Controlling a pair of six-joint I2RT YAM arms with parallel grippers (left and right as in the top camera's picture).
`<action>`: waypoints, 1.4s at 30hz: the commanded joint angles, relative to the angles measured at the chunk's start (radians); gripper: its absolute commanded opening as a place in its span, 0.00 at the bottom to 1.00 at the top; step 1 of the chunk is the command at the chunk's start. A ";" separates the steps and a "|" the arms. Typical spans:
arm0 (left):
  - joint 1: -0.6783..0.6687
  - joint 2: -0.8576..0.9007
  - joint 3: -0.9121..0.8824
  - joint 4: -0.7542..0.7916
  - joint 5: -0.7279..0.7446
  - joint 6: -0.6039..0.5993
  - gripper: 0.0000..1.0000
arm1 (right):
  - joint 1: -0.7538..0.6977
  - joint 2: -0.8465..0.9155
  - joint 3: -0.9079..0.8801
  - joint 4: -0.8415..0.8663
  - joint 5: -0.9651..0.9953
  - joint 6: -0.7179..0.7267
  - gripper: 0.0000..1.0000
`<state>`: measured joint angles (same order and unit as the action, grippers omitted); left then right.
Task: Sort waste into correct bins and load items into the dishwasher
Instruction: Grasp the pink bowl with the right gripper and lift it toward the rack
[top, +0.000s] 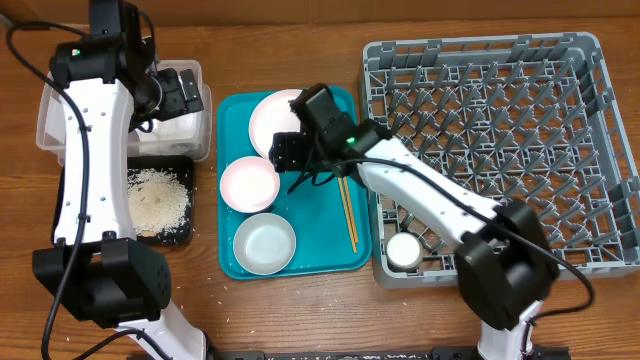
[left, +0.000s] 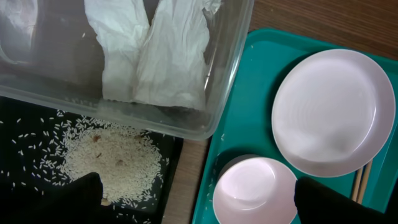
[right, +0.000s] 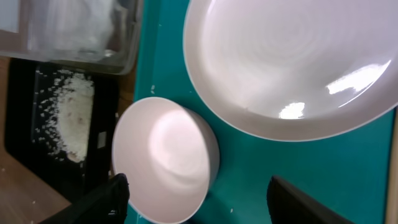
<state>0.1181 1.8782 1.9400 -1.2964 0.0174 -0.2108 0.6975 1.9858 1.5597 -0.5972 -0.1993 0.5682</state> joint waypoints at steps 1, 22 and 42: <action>0.002 -0.003 0.021 0.003 0.001 0.016 1.00 | 0.035 0.073 0.012 0.005 0.011 0.035 0.67; -0.001 -0.003 0.021 0.003 0.001 0.016 1.00 | 0.004 0.123 0.183 -0.174 0.124 0.043 0.04; -0.001 -0.003 0.021 0.003 0.002 0.016 1.00 | -0.177 -0.051 0.372 -0.426 1.265 -0.279 0.04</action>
<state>0.1196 1.8782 1.9400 -1.2942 0.0177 -0.2070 0.5472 1.8843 1.9400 -1.0500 0.8658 0.4580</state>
